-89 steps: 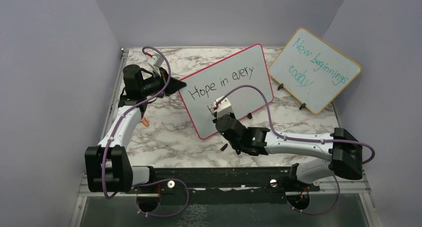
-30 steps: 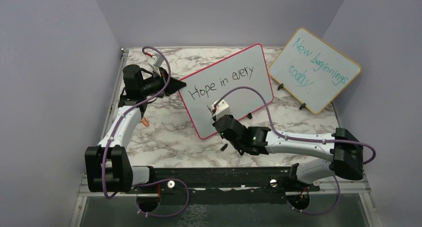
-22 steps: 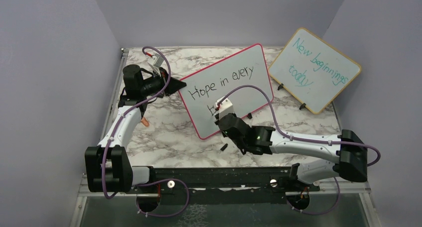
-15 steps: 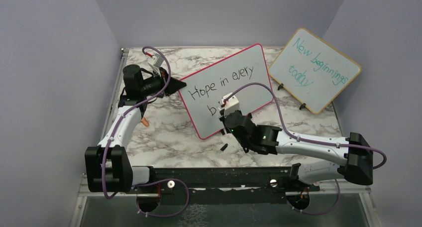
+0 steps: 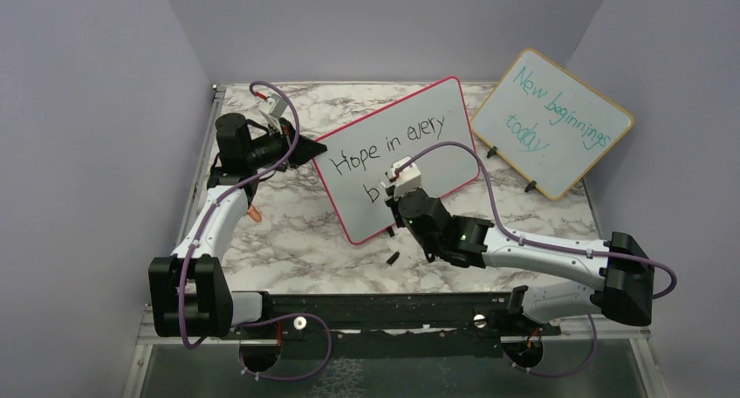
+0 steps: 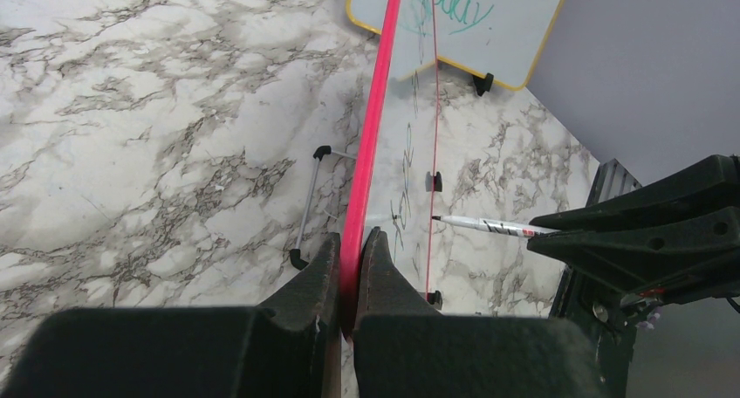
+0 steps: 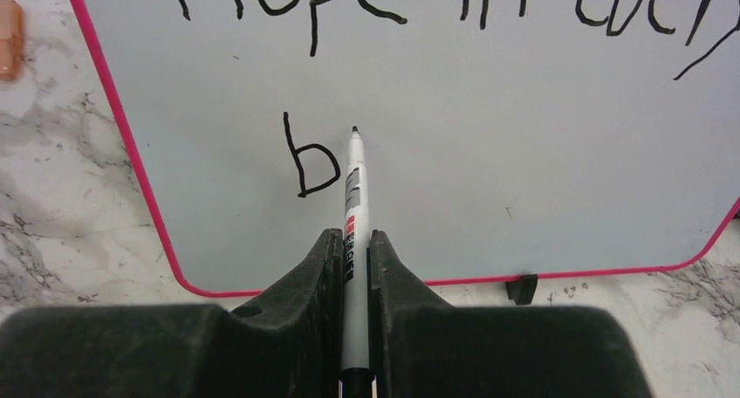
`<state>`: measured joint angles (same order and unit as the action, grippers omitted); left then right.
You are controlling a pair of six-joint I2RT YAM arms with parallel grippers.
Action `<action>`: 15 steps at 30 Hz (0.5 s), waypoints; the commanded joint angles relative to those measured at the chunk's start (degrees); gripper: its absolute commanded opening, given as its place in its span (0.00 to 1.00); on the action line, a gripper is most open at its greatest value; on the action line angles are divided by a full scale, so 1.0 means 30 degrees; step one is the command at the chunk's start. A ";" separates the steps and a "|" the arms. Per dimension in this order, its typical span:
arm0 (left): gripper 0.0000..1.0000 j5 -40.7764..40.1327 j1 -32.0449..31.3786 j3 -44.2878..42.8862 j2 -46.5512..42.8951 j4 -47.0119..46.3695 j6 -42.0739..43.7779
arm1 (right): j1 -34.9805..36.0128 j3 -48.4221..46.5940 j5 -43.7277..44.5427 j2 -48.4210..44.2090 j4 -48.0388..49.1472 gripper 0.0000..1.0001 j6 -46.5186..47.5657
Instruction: Write a sentence on the whiteboard
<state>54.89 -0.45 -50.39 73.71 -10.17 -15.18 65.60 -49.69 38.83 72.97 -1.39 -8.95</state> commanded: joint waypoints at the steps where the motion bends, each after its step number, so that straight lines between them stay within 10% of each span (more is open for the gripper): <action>1: 0.00 -0.2796 -0.0114 0.0625 0.0806 0.1960 0.2555 | -0.0011 -0.0139 -0.0728 0.0464 0.0891 0.01 0.0185; 15: 0.00 -0.2771 -0.0114 0.0592 0.0895 0.1956 0.2539 | -0.0158 -0.0106 -0.0148 0.1209 0.0537 0.01 -0.0098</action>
<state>54.89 -0.45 -50.39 73.71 -10.15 -15.18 65.52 -49.69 37.71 75.55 -0.25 -8.95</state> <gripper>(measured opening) 0.031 0.167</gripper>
